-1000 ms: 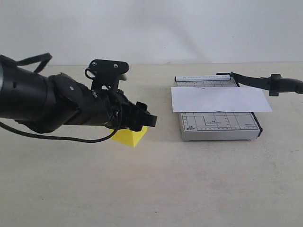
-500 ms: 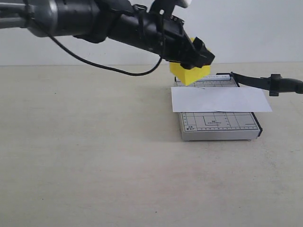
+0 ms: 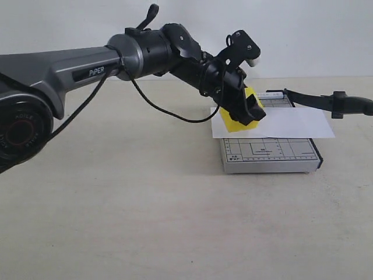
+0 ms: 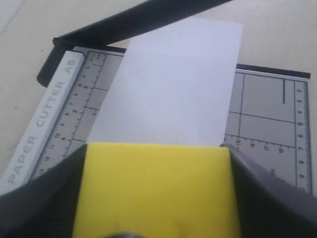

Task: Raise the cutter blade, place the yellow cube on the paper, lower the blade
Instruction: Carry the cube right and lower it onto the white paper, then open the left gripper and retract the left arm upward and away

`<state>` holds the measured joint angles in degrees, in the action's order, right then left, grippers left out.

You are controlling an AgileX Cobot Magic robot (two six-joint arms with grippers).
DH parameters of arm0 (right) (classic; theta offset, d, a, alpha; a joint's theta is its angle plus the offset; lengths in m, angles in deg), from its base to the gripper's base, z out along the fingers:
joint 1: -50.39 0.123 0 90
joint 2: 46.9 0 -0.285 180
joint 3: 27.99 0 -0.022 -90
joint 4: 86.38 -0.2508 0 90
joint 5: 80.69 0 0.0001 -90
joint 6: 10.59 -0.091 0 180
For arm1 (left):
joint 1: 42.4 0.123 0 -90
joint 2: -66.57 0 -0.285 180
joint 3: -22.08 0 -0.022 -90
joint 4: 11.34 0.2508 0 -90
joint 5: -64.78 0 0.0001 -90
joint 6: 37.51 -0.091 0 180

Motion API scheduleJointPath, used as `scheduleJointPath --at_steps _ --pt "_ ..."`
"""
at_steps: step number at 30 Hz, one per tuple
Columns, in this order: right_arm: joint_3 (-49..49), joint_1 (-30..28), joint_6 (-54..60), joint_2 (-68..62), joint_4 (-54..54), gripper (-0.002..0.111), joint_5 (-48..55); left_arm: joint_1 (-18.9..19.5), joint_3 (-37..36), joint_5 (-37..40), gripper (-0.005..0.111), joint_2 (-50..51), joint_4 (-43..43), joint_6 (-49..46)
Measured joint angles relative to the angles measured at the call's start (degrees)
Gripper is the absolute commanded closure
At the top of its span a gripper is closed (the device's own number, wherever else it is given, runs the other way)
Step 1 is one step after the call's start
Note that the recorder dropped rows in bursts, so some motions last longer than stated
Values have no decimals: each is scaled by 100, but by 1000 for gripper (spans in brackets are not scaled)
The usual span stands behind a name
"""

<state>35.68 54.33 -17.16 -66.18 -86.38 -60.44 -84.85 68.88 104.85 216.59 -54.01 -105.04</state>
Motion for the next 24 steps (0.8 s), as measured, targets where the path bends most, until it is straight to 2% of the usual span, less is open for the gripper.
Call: scheduleJointPath --at_steps 10,24 --pt "0 0 0 0 0 108 0 0 222 -326 102 149 -710 46" --pt "0 0 0 0 -32 108 0 0 222 -169 102 386 -815 35"
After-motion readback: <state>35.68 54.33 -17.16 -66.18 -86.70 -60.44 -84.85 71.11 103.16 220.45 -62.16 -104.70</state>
